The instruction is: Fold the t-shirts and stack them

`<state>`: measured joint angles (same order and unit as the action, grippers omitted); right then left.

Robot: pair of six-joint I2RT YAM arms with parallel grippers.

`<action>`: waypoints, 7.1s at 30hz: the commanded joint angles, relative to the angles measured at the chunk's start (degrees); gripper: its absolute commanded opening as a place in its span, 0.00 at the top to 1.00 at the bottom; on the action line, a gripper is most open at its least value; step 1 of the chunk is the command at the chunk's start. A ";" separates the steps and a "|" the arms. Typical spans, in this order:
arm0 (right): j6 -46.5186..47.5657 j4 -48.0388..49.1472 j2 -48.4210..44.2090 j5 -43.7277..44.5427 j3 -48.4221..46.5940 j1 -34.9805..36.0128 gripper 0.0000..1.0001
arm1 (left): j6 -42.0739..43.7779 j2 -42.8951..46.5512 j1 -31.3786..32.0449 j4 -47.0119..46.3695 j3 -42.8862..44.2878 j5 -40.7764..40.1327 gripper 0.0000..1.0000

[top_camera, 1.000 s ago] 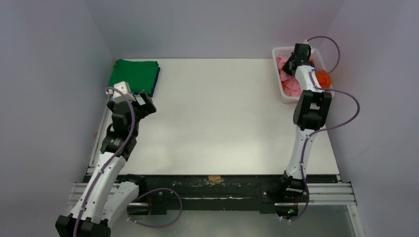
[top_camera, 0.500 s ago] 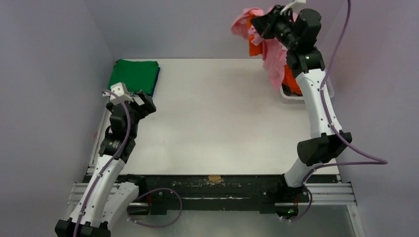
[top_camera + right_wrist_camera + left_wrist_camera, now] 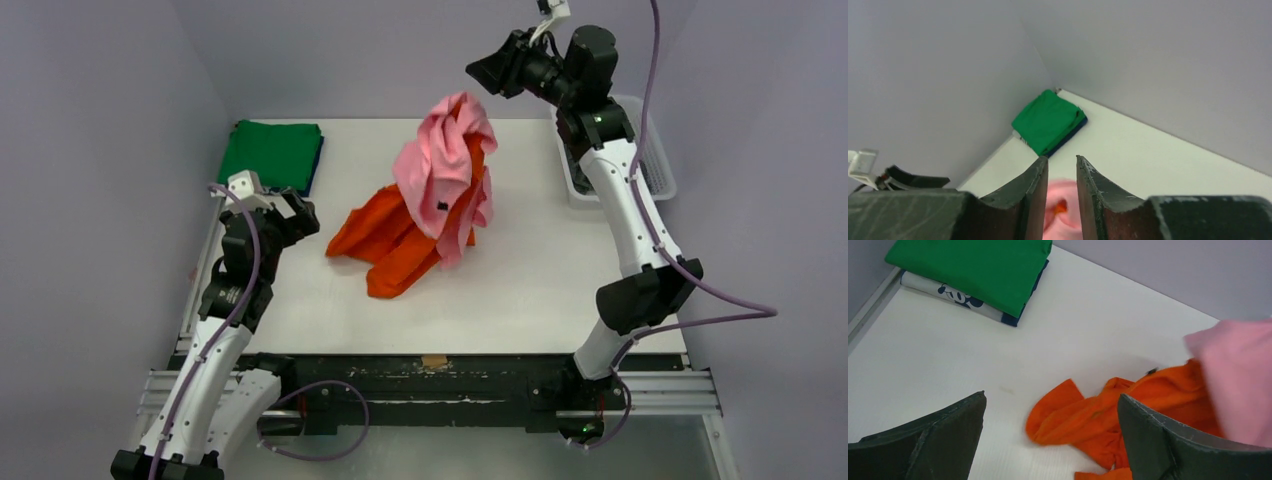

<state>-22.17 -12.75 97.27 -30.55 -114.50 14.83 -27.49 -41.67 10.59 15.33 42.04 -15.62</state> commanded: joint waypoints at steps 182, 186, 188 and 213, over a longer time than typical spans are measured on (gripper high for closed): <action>28.67 -23.08 -36.93 9.80 1.08 13.69 1.00 | 1.76 -1.06 6.46 -16.73 42.04 37.69 1.00; 27.89 -23.97 -34.62 13.25 -1.39 13.73 1.00 | 2.10 -4.61 6.46 -11.27 47.20 37.79 1.00; 27.79 -23.78 -33.15 16.36 -1.56 13.74 1.00 | 2.13 -6.96 6.44 -9.02 48.64 35.27 1.00; 18.28 -14.83 18.15 34.45 5.81 1.54 0.13 | -4.47 -65.42 0.66 16.35 58.62 18.19 0.00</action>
<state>-1.21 -30.11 126.37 2.00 -112.75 16.12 -30.94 -117.25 10.94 37.15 100.29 -3.09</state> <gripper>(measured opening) 0.856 0.996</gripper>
